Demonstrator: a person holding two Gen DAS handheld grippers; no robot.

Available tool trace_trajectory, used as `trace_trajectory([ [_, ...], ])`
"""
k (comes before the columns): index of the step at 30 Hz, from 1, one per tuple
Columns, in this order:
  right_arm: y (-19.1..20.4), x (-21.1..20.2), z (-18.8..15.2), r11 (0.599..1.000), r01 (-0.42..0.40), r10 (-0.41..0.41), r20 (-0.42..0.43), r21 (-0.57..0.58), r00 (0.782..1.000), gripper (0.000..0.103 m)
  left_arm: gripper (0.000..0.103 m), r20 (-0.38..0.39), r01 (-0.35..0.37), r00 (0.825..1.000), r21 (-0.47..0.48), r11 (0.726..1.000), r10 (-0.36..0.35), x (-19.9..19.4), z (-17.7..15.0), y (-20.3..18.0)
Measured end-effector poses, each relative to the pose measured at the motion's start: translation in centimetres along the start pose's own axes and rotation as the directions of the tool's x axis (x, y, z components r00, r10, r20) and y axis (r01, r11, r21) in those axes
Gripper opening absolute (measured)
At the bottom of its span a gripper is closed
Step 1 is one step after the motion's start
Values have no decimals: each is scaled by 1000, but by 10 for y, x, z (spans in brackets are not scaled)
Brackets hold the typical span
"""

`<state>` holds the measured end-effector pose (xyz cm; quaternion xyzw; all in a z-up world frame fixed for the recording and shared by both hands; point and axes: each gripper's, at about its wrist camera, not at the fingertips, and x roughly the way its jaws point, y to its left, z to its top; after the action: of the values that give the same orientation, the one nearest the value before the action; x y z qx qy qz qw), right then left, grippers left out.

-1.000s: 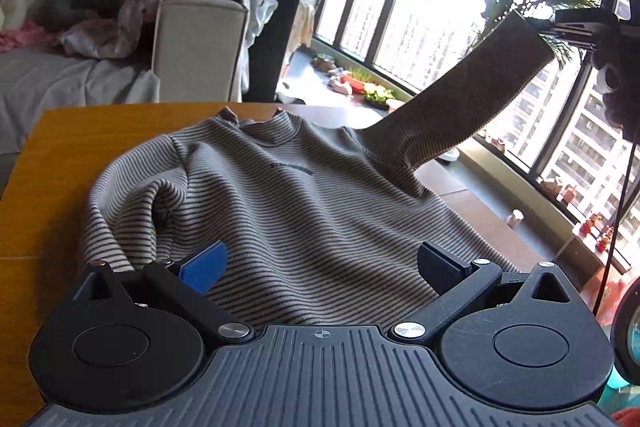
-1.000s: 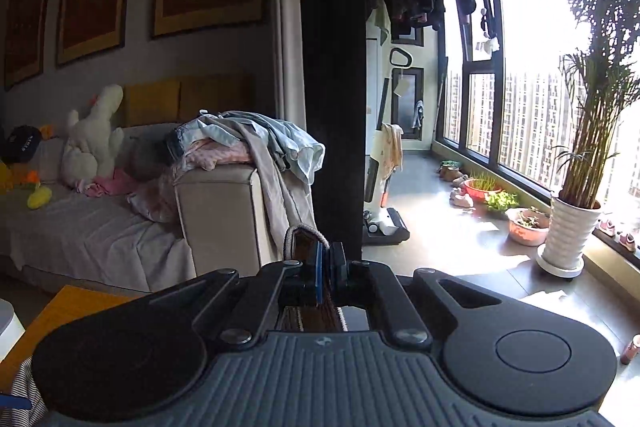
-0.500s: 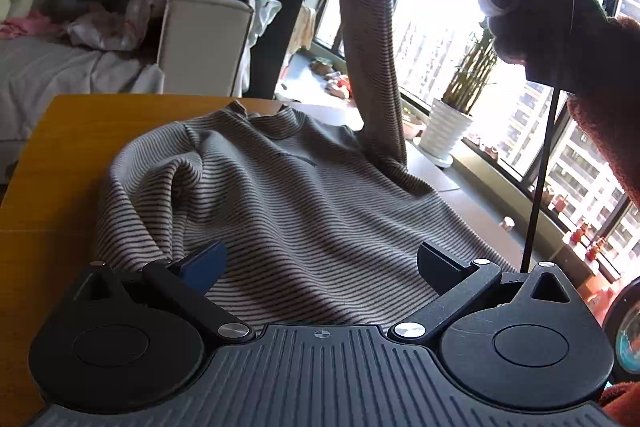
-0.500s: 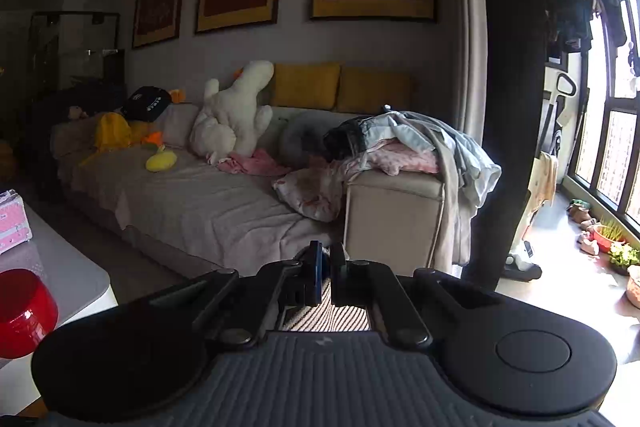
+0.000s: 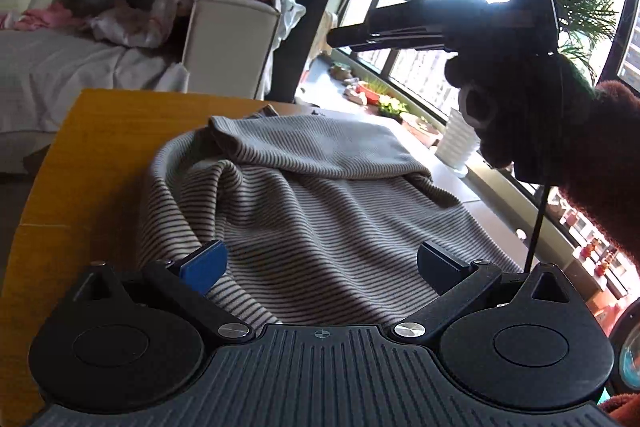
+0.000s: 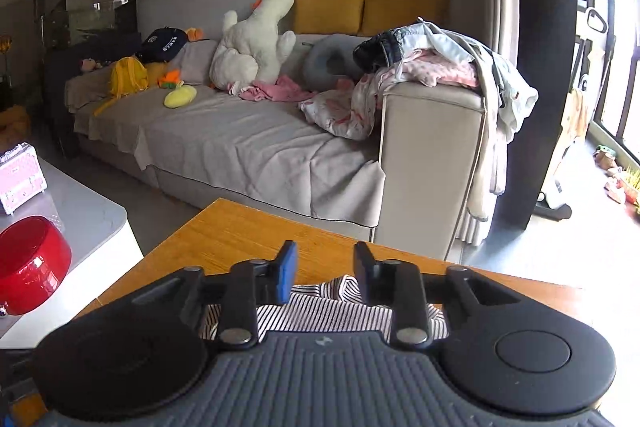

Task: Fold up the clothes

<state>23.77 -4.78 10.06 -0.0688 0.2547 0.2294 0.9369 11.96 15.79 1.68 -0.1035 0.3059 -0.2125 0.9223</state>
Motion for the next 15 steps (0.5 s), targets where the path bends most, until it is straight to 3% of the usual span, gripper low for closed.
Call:
trace_trajectory([
  [2, 7, -12, -13, 999, -18, 18, -15, -37, 1000, 34, 103, 8, -22, 1000, -9, 1000, 22, -2, 5, 5],
  [6, 39, -42, -54, 969, -174, 159, -98, -174, 982, 35, 103, 26, -64, 998, -16, 998, 64, -7, 15, 14],
  [9, 76, -67, -89, 898, -324, 277, -189, -299, 942, 35, 103, 43, -98, 994, -27, 995, 99, -14, 22, 21],
  [12, 109, -85, -115, 812, -458, 384, -261, -362, 886, 36, 103, 63, -131, 989, -45, 990, 134, -22, 30, 29],
  [14, 130, -87, -128, 768, -522, 430, -305, -372, 850, 46, 103, 77, -150, 985, -60, 987, 154, -28, 35, 34],
  [15, 139, -85, -135, 756, -525, 423, -321, -391, 847, 47, 103, 84, -158, 983, -68, 985, 164, -31, 37, 36],
])
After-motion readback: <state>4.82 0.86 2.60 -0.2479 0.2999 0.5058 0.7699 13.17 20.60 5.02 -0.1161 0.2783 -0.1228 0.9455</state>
